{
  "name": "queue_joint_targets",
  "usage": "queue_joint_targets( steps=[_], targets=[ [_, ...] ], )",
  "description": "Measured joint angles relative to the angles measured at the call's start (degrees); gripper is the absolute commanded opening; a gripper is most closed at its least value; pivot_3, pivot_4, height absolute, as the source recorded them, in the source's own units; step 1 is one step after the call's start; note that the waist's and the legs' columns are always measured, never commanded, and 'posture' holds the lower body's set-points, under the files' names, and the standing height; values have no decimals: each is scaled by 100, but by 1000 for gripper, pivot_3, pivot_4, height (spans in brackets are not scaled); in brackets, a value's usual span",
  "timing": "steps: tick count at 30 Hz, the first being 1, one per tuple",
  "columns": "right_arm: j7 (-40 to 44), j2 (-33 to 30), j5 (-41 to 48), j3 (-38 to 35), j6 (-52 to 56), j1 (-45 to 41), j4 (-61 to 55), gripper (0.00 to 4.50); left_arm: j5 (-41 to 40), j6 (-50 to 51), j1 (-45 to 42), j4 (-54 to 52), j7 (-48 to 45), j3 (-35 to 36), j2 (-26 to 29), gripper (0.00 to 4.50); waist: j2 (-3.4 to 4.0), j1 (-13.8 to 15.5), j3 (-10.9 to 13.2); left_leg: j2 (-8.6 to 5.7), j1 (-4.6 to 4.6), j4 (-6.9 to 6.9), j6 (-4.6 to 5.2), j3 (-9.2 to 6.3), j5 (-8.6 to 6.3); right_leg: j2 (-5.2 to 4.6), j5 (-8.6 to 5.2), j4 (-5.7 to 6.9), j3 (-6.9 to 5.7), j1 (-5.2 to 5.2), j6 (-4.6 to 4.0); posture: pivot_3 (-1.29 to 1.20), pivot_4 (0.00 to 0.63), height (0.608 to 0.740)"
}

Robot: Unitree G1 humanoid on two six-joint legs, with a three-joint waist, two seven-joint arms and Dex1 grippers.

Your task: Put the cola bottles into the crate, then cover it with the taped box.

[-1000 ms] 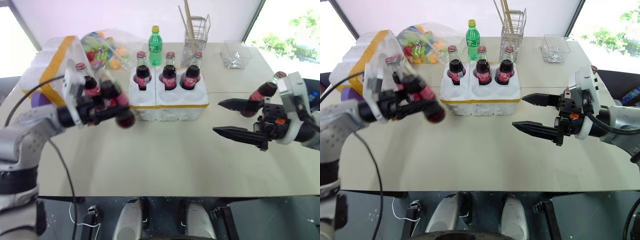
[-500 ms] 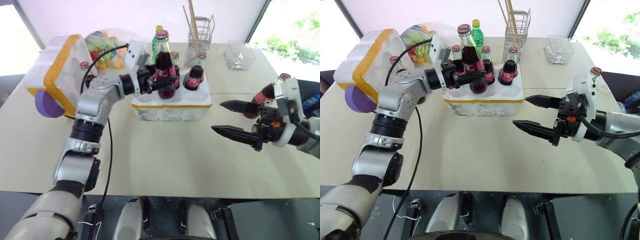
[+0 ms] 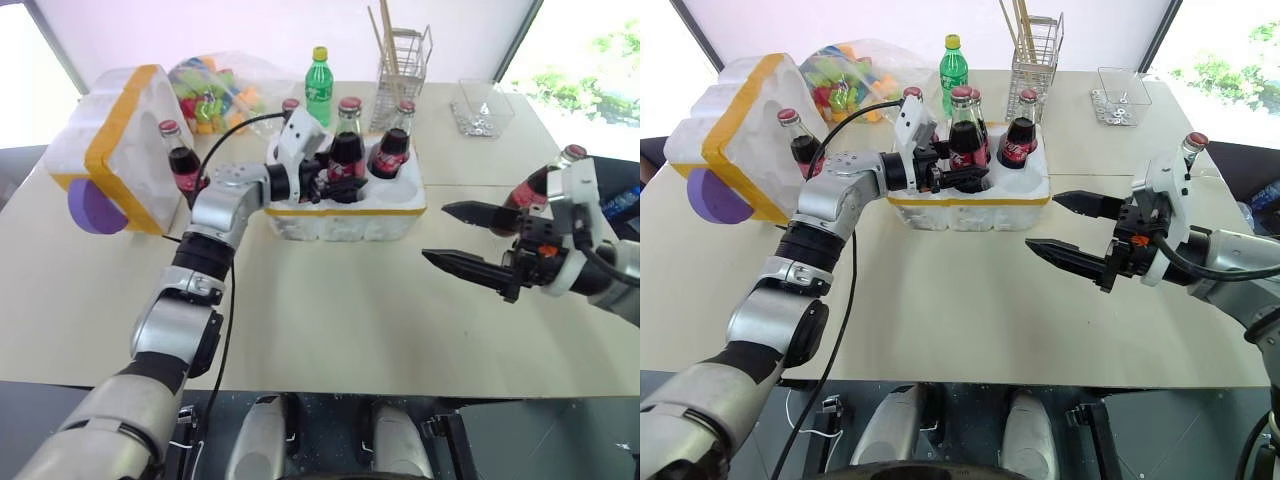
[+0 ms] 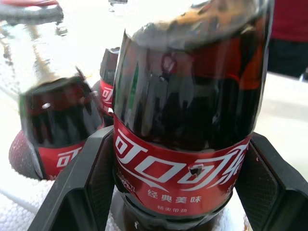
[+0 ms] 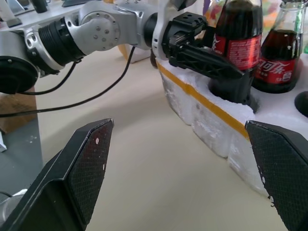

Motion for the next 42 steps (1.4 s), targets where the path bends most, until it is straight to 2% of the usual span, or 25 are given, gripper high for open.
queue_joint_targets(
  steps=[3, 4, 5, 6, 12, 17, 20, 25, 28, 34, 42],
  targets=[
    [-52, 14, -287, 172, -122, -70, 63, 4500, 182, -118, 98, -4, 69, -74, -26, 2813, 1, -9, -1, 2, 2, 1, 16, 0, -10, 0, 0, 1, 1, 1, 0, 0, 150, 736],
    [-77, 25, -386, 235, -143, -85, 84, 4500, 214, -129, 118, -3, 107, -72, -47, 3852, 1, -9, -1, 3, 2, 1, 16, -1, -10, 0, 0, 1, 1, 1, 0, 0, 150, 736],
    [-95, 52, -443, 273, -153, -95, 118, 4500, 243, -138, 121, -3, 146, -69, -72, 4239, 1, -7, -1, 3, 3, 1, 16, -1, -9, 0, 0, 2, 1, 1, 0, 0, 150, 736],
    [-117, 66, -500, 338, -174, -125, 164, 4500, 286, -146, 125, -3, 199, -69, -99, 4425, 3, 0, -2, 3, 4, 2, 16, -1, -9, 0, 0, 3, 1, 3, 0, 0, 150, 736],
    [-166, 142, -654, 451, -196, -272, 184, 4500, 381, -86, 397, -281, 355, -22, -100, 4425, 4, 2, -6, 5, 7, 13, 17, -8, -10, -1, 5, 3, 1, 16, 3, 0, 150, 736],
    [-238, 178, -707, 490, -195, -305, 180, 4500, 111, 514, 979, -1333, 447, 229, 124, 4425, 4, -39, -6, 8, 8, 14, 10, -8, -6, 1, 6, 7, 3, 12, 2, 0, 150, 736],
    [-267, 183, -827, 540, -204, -323, 176, 4500, -254, 1238, 1677, -2673, 627, 611, 581, 4425, 4, -130, -6, 9, 6, 6, -11, -9, 7, 2, 6, 14, 3, 4, 2, 0, 150, 736],
    [-204, 188, -911, 633, -225, -354, 247, 4500, -582, 2448, 2961, -4940, 1394, 1731, 1572, 4425, 7, -172, -7, 8, 13, 5, -11, -8, 7, 0, 6, 14, 7, 9, 2, 0, 150, 736],
    [-156, 217, -897, 675, -179, -432, 373, 4500, -469, 2913, 3717, -5380, 1951, 2259, 1856, 4425, 6, -133, -6, 7, 14, 7, 3, -16, -1, 2, 5, 17, 5, 15, 2, 0, 150, 736],
    [-129, 394, -1046, 927, -236, -811, 491, 4500, -128, 3186, 3740, -4985, 3079, 2515, 1632, 4425, 4, 34, -7, 4, 11, 22, 4, -23, -1, 3, 6, 11, 3, 23, 0, 0, 150, 736],
    [-115, 413, -1097, 982, -234, -945, 548, 4500, 263, 1963, 2699, -3020, 3553, 2249, 1399, 4425, 2, -5, -7, 1, 5, 40, -2, -9, 1, 4, 6, 30, 1, 17, 1, 0, 150, 736]
  ],
)
